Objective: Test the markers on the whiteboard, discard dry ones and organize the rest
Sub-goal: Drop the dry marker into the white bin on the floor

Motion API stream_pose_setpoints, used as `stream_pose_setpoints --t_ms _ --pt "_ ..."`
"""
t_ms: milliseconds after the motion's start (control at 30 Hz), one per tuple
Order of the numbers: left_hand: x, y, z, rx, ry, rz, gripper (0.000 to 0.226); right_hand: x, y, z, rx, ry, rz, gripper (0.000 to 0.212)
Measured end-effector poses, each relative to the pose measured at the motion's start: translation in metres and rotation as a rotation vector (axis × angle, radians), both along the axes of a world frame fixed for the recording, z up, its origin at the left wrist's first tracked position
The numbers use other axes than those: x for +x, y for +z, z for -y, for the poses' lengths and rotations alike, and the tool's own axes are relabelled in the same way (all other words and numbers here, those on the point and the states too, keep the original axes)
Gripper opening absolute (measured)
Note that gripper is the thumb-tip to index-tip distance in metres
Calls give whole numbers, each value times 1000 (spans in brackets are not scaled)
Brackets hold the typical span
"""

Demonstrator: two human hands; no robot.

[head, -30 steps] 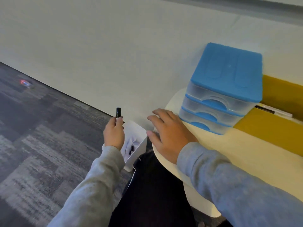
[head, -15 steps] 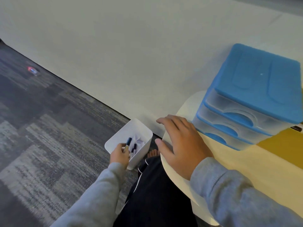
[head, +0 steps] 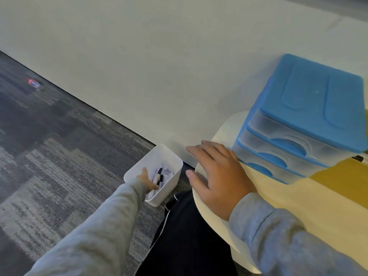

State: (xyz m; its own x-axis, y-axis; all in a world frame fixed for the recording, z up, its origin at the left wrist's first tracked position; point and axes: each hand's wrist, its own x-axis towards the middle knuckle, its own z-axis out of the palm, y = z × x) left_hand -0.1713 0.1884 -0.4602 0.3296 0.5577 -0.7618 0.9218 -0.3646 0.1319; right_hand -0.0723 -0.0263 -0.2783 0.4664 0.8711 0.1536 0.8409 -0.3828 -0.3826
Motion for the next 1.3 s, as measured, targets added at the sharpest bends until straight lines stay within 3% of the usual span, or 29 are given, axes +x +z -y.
stream_pose_setpoints --t_ms 100,233,400,700,933,1100,1233,1300 --pt "-9 -16 11 -32 -28 -53 89 0 -1 1 7 -2 -2 44" --pt "-10 -27 10 -25 123 173 88 0 -1 0 6 -2 -13 44" --pt "-3 -17 11 18 41 177 59 -1 0 1 2 -7 -10 38" --pt "-3 19 41 20 146 467 30 -1 0 4 1 -3 -3 37" --pt "13 115 61 143 210 908 31 -6 8 22 25 37 -83 40" --pt "27 194 83 375 251 1272 31 -2 20 69 26 27 -144 41" --pt "52 251 132 456 29 1616 23 8 36 105 114 31 40 47" --pt "65 272 153 460 -81 1724 20 16 54 116 148 31 118 38"
